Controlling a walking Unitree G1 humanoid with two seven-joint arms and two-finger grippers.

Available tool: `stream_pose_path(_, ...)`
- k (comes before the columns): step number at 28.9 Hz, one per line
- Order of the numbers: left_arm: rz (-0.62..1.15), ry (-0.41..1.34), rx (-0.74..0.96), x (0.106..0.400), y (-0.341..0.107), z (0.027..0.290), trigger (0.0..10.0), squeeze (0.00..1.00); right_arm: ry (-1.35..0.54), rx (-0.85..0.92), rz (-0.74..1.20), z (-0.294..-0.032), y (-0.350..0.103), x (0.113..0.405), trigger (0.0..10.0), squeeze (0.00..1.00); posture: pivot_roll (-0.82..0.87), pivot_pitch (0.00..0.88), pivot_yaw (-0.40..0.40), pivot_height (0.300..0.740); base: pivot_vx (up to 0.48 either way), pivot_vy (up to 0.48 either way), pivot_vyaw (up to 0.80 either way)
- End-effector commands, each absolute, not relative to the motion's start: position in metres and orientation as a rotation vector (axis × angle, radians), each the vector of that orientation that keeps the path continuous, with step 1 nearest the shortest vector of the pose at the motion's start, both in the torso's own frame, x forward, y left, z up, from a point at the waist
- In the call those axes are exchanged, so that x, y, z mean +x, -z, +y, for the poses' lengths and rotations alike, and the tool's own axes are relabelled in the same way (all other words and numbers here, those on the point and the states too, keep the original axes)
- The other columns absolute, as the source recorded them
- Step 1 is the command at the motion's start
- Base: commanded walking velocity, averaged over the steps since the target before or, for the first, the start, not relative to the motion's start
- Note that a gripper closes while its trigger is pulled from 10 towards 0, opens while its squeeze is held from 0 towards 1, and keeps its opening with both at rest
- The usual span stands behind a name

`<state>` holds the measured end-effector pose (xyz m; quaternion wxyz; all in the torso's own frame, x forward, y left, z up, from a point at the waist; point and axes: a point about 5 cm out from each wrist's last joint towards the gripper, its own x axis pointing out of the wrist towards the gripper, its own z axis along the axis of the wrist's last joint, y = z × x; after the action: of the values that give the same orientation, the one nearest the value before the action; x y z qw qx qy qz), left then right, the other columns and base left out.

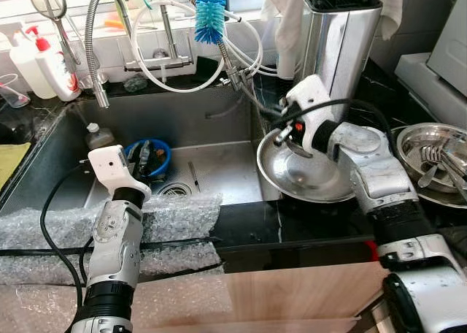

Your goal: Kitchen organization

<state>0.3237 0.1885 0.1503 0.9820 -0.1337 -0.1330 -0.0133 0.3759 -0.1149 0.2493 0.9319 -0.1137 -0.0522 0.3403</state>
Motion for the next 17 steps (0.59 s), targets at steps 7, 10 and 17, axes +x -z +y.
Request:
stream_pose_path(7, -0.290, 0.014, -0.313, 0.326, -0.158, 0.186, 10.0, 0.00, -0.691, -0.169, -0.342, -0.098, -0.282, 0.366, 10.0, 0.00, -0.05, 0.026, 0.095, 0.740, 0.000, 0.000, 0.00)
stream_pose_path(10, -0.310, 0.012, -0.330, 0.328, -0.164, 0.185, 10.0, 0.00, -0.640, -0.383, -0.415, -0.092, -0.279, 0.362, 10.0, 0.00, -0.05, 0.025, 0.096, 0.740, 0.000, 0.000, 0.00)
stream_pose_path(17, -0.326, 0.001, -0.351, 0.328, -0.168, 0.186, 10.0, 0.00, -0.583, -0.612, -0.421, -0.085, -0.254, 0.362, 10.0, 0.00, -0.05, 0.021, 0.093, 0.740, 0.000, 0.000, 0.00)
